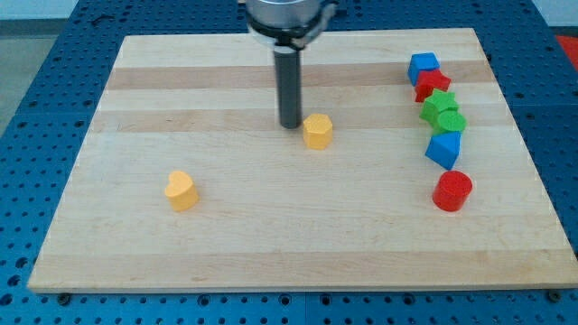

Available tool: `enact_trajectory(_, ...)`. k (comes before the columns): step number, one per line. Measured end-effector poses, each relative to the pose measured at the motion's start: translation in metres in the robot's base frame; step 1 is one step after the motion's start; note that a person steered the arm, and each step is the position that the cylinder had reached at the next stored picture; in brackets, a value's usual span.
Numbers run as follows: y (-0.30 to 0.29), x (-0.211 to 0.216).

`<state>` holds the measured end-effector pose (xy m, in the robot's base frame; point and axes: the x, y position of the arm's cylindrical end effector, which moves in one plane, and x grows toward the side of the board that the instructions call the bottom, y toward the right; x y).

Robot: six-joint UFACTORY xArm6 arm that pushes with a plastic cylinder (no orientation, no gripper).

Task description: Move the yellow hexagon inbetween red circle and blue triangle

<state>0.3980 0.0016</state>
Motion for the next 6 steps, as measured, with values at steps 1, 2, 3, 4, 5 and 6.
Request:
enact_trajectory(1,0.039,0.028)
enact_trajectory(2,0.057,0.065)
enact_trajectory(3,0.059,0.070)
enact_trajectory(4,0.044,0.057)
enact_trajectory(5,0.035,0.067)
enact_trajectory(6,0.034,0.094)
